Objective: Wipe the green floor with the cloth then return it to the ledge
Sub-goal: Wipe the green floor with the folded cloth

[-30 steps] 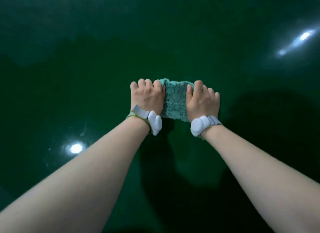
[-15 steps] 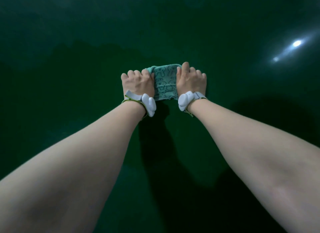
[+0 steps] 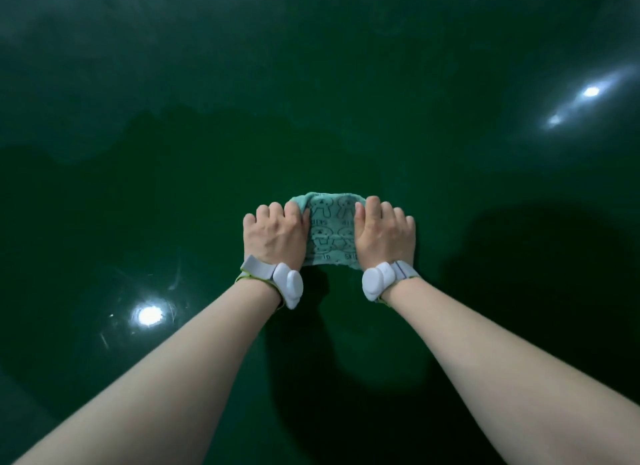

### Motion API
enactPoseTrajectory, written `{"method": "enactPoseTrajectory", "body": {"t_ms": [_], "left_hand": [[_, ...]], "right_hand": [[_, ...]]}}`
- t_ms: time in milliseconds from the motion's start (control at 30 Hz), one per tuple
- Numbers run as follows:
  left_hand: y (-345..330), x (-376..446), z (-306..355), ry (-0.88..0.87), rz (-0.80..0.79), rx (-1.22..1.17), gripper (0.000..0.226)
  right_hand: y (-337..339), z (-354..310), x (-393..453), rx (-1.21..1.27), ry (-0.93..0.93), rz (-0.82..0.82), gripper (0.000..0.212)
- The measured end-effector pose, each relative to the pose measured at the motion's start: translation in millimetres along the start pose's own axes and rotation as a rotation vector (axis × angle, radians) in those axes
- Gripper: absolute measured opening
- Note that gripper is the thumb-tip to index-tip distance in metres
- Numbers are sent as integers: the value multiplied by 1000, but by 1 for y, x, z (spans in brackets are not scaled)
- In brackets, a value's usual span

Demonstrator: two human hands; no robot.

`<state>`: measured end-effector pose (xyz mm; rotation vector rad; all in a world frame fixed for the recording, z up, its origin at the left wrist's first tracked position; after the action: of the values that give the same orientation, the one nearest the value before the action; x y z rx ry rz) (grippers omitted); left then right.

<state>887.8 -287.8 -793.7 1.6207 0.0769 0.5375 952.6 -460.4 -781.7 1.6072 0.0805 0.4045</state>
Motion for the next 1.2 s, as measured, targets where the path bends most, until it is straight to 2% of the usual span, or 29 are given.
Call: {"method": "enactPoseTrajectory", "body": {"t_ms": [200,367,733,967,1133,1200], "left_hand": [[27,-29,-1,-9,-113,-17,40],[44,-75,-17,-75,-131,-15,42],[26,-77,-20,-170,-1,-8,42],[4,-24,-18,-150,70,4,43],[-13,46,-47,-166,90,84,45],[-17,55,-58,-122,76,111,48]], "right_hand": [[9,-1,-33,26,1,-15,36],[13,4,-77,64,46,11,34],[12,1,-82,46,39,41,35],[8,-11,-27,35,27,10,36],[-1,-43,47,-15,118,-61,37],[-5,-56,58,-35,151,-71,35]]}}
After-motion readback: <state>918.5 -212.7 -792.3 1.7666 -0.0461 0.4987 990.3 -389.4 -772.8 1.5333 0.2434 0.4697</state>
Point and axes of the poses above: each hand's wrist, its own x-axis towards the middle knuckle, its own y-axis out of the back of the hand, z = x × y, the point moved 1 cm from there along x, towards the middle knuckle, and after that the axes turned 4 degrees about -z, right-handed, at the moved point
